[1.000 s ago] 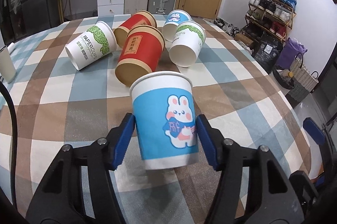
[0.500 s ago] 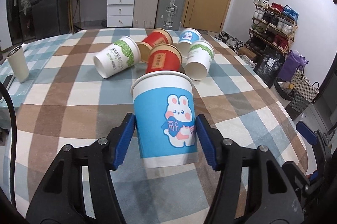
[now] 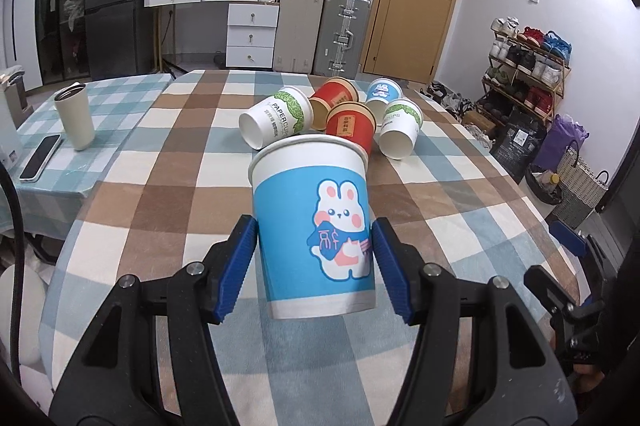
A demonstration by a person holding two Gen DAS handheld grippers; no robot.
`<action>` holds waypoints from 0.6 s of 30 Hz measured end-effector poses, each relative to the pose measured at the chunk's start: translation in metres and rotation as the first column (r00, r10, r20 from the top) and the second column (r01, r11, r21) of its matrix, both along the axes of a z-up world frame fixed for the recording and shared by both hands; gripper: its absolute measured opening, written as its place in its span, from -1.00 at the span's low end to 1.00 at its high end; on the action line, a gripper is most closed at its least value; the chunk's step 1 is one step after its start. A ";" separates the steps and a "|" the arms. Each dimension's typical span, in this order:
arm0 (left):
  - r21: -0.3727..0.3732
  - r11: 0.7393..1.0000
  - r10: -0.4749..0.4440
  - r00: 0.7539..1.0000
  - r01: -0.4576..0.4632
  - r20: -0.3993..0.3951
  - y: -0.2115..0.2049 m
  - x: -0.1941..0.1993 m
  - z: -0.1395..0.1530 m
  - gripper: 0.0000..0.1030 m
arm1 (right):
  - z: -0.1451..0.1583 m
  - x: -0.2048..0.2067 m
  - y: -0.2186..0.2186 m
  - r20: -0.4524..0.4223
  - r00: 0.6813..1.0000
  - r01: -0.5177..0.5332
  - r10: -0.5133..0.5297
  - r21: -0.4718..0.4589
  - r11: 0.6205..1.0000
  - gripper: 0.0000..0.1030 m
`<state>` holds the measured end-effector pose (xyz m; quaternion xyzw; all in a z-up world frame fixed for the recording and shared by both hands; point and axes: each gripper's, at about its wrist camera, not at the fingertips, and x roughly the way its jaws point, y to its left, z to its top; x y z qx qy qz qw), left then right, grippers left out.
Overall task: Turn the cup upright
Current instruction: 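Lift the blue rabbit cup with the left gripper and rotate it upright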
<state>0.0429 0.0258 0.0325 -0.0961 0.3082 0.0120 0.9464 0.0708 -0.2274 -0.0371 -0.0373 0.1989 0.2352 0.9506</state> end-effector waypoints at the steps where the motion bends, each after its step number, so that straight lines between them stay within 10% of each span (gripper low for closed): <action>1: 0.004 1.000 -0.002 1.000 0.002 0.004 0.000 -0.006 0.000 0.11 | 0.000 -0.001 0.000 0.000 1.000 0.000 0.000 -0.001 1.000 1.00; 18: -0.019 0.998 -0.055 0.998 0.055 -0.032 -0.030 -0.058 -0.028 0.11 | -0.006 -0.009 0.004 -0.011 1.000 -0.006 0.006 -0.013 1.000 1.00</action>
